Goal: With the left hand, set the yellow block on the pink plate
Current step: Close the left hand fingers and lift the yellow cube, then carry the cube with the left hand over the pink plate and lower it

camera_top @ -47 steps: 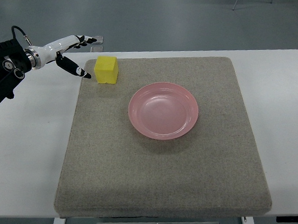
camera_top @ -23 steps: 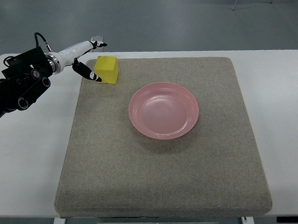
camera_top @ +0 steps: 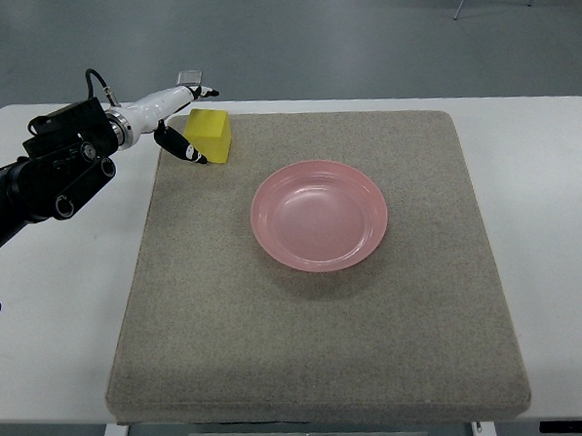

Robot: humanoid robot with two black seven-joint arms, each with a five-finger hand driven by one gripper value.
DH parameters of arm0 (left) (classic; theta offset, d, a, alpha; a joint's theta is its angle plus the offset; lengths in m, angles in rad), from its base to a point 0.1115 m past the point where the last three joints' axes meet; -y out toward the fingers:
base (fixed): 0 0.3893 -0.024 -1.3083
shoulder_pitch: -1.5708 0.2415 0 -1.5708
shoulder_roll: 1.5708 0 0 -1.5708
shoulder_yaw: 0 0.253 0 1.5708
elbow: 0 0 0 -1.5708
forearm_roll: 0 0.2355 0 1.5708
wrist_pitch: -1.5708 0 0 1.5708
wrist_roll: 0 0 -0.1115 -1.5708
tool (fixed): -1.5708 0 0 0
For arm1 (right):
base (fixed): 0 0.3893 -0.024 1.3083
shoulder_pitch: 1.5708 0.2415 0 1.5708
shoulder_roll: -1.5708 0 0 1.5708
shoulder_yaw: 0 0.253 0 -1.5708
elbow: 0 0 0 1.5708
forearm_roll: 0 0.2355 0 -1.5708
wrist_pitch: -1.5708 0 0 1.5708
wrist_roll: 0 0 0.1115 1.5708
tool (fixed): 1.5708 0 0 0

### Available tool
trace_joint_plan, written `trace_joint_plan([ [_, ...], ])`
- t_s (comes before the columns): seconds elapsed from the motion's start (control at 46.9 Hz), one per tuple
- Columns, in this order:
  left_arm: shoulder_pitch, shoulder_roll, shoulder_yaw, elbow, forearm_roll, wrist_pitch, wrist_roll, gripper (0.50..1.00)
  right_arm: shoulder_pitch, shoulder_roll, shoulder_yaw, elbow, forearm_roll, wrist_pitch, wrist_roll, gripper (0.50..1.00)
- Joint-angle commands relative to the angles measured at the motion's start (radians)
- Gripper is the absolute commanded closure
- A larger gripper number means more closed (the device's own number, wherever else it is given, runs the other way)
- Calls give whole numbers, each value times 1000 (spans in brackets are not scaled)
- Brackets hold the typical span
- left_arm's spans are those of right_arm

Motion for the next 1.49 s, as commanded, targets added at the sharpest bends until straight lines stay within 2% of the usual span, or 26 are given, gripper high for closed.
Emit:
trace_joint_plan([
  [0.0,0,-2,0,-1,6,0,0,557,0,0,0,0,0,0,0,576],
  [0.043,0,-2,0,0,14,0,0,574,0,0,0,0,0,0,0,576],
  [0.107,0,-5,0,-1,26,0,0,626,0,0,0,0,0,0,0,576],
  [0.192,0,-9,0,0,31,0,0,643,0,0,0,0,0,0,0,576],
  [0.363,0,-11,0,-1,57,0,0,714,0,0,0,0,0,0,0,576],
  [0.448,0,-11,0,-1,60,0,0,726,0,0,0,1,0,0,0,576],
  [0.512,0,-9,0,-1,67,-2,0,786,0,0,0,0,0,0,0,576],
  [0.576,0,-8,0,-3,74,-2,0,814,0,0,0,0,0,0,0,576],
  [0.64,0,-2,0,-6,75,-3,1,879,0,0,0,0,0,0,0,576],
  [0.725,-3,3,0,-11,75,-3,0,911,0,0,0,1,0,0,0,576],
  [0.896,-26,40,-3,-32,70,-13,2,928,0,0,0,0,0,0,0,576],
  [0.917,-31,49,-3,-41,70,-14,2,945,0,0,0,0,0,0,0,576],
  [1.024,-52,118,-12,-121,58,-26,0,947,0,0,0,0,0,0,0,576],
  [1.131,-58,192,-23,-236,49,-88,0,954,0,0,0,0,0,0,0,576],
  [1.195,-58,224,-33,-302,49,-120,0,984,0,0,0,0,0,0,0,576],
  [1.365,-31,284,-67,-504,32,-197,-12,984,0,0,0,0,0,0,0,576],
  [1.472,-9,310,-66,-619,24,-204,-32,984,0,0,0,0,0,0,0,576],
])
